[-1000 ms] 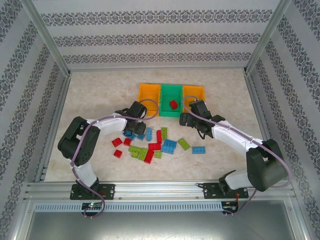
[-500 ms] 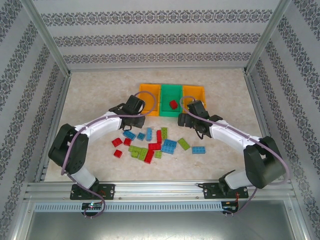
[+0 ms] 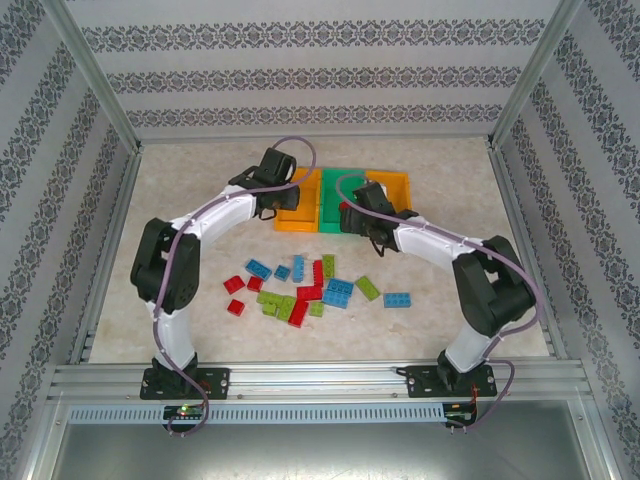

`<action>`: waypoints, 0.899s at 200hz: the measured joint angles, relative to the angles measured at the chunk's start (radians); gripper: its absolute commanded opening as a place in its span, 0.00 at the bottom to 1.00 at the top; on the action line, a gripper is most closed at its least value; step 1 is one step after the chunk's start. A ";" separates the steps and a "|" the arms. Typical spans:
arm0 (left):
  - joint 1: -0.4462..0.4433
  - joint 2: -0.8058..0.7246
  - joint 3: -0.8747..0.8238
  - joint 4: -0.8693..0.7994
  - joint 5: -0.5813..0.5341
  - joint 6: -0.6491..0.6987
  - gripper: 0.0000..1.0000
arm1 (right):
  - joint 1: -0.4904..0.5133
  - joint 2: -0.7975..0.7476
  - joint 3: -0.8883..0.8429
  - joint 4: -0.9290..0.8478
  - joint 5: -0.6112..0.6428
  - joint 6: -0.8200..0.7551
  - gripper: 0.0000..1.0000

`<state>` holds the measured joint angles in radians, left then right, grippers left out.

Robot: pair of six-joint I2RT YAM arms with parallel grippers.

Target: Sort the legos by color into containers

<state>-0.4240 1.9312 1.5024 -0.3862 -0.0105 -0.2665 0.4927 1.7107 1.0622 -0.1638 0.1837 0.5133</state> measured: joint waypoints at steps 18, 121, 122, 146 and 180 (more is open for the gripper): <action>0.001 0.047 0.037 -0.013 0.004 -0.008 0.52 | -0.007 0.046 0.032 0.005 0.003 -0.001 0.61; 0.001 -0.123 -0.116 -0.016 0.034 -0.053 0.78 | -0.037 0.151 0.113 -0.009 0.014 -0.076 0.19; 0.001 -0.129 -0.121 -0.015 0.034 -0.053 0.78 | -0.037 0.151 0.113 -0.009 0.014 -0.078 0.19; 0.001 -0.235 -0.193 -0.009 0.031 -0.061 0.82 | -0.034 0.149 0.106 0.000 0.015 -0.085 0.19; 0.001 -0.358 -0.314 -0.011 0.015 -0.084 0.84 | -0.021 0.124 0.071 0.013 0.011 -0.087 0.19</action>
<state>-0.4232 1.5734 1.1885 -0.3977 0.0044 -0.3500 0.4721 1.8343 1.1328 -0.1513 0.1947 0.4267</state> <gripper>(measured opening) 0.831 0.251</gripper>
